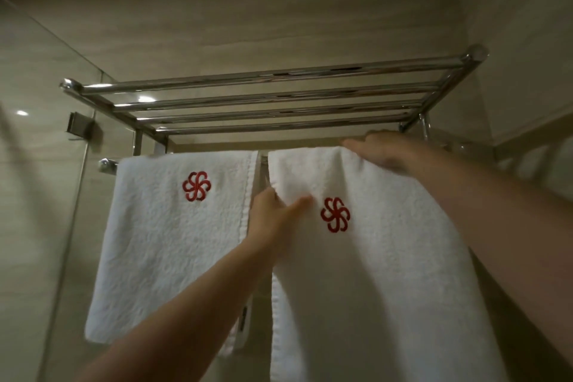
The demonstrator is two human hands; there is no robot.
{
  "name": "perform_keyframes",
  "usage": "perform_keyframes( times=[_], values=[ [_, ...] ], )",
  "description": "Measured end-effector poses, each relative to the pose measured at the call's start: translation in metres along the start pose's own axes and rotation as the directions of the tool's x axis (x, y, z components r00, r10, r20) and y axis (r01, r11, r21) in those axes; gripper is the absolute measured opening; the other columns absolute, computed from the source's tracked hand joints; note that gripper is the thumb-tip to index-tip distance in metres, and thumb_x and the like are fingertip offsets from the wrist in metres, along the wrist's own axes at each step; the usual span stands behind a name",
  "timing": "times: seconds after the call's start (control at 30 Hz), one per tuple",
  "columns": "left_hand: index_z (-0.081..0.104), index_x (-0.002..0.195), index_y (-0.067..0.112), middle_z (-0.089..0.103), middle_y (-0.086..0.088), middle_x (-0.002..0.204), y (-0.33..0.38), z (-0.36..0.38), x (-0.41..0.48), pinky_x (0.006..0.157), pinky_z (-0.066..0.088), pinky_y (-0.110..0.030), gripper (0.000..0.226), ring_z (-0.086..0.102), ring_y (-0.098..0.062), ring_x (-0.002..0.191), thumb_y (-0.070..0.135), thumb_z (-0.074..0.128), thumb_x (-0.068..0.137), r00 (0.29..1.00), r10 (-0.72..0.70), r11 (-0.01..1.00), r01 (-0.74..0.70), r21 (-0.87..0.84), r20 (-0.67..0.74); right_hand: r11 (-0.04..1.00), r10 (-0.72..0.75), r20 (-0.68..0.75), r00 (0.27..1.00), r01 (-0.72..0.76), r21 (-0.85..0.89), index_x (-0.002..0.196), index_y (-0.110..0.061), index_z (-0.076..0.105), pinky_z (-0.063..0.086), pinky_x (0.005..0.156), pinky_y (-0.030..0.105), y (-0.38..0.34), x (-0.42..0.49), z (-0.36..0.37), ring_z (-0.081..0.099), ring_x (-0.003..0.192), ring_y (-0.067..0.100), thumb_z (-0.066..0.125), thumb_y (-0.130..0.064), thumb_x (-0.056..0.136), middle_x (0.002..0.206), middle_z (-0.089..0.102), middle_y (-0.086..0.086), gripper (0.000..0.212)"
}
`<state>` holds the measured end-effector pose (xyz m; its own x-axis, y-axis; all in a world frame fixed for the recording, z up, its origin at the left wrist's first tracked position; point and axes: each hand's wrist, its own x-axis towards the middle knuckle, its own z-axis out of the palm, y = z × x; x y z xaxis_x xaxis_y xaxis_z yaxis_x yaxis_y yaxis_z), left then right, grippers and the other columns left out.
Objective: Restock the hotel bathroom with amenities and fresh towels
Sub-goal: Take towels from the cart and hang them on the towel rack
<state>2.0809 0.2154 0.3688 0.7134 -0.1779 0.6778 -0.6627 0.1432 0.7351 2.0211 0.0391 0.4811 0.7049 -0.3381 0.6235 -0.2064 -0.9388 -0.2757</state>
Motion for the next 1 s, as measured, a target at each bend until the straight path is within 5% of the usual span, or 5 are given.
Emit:
perform_keyframes(
  times=[0.17, 0.27, 0.53, 0.7, 1.0],
  values=[
    [0.054, 0.087, 0.021, 0.065, -0.001, 0.085, 0.013, 0.001, 0.002, 0.048, 0.051, -0.021, 0.011, 0.065, -0.013, 0.07, 0.029, 0.061, 0.088, 0.999, 0.036, 0.998, -0.036, 0.054, -0.002, 0.951, -0.238, -0.471, 0.85, 0.104, -0.292, 0.11, -0.014, 0.06, 0.033, 0.102, 0.046, 0.016, -0.02, 0.011, 0.052, 0.109, 0.03, 0.016, -0.053, 0.093, 0.111, 0.062, 0.012, 0.062],
    [0.056, 0.094, 0.017, 0.065, -0.001, 0.085, 0.013, 0.001, 0.001, 0.047, 0.049, -0.02, 0.016, 0.065, -0.013, 0.07, 0.031, 0.061, 0.088, 0.997, 0.074, 0.993, -0.073, 0.088, -0.011, 0.985, -0.16, -0.662, 0.732, 0.074, -0.157, 0.122, -0.012, 0.053, 0.032, 0.095, 0.04, 0.04, -0.043, 0.014, 0.042, 0.115, 0.031, 0.036, -0.04, 0.092, 0.122, 0.053, 0.014, 0.043],
    [0.054, 0.105, 0.016, 0.066, -0.004, 0.094, 0.004, 0.011, -0.001, 0.055, 0.053, -0.028, 0.023, 0.066, -0.016, 0.074, 0.029, 0.06, 0.088, 0.997, 0.059, 0.998, -0.057, 0.032, -0.057, 0.997, -0.071, -0.435, 0.898, 0.045, -0.069, 0.147, -0.032, -0.001, 0.05, 0.079, 0.037, 0.078, -0.097, 0.044, 0.06, 0.098, 0.031, 0.046, -0.042, 0.094, 0.12, 0.058, 0.014, 0.071],
    [0.038, 0.122, 0.023, 0.055, 0.003, 0.105, 0.006, 0.011, -0.007, 0.064, 0.054, -0.032, 0.037, 0.06, -0.013, 0.083, 0.026, 0.057, 0.091, 0.964, 0.17, 0.983, -0.179, -0.027, -0.204, 0.849, -0.081, -0.58, 0.811, 0.361, 0.386, 0.136, -0.024, 0.043, 0.034, 0.039, 0.009, 0.081, -0.085, 0.041, 0.044, 0.046, 0.004, 0.049, -0.012, 0.095, 0.072, 0.054, -0.004, 0.043],
    [0.05, 0.115, 0.023, 0.044, 0.003, 0.109, 0.048, 0.002, 0.051, 0.061, 0.045, -0.023, 0.022, 0.049, -0.014, 0.086, 0.02, 0.052, 0.093, 0.888, 0.381, 0.918, -0.328, 0.225, -0.257, 0.954, -0.138, -0.684, 0.717, 0.28, 0.102, 0.113, -0.018, 0.065, 0.043, 0.079, 0.027, 0.069, -0.023, -0.005, 0.06, 0.097, 0.028, 0.052, -0.016, 0.091, 0.107, 0.064, 0.013, 0.025]
  ],
)
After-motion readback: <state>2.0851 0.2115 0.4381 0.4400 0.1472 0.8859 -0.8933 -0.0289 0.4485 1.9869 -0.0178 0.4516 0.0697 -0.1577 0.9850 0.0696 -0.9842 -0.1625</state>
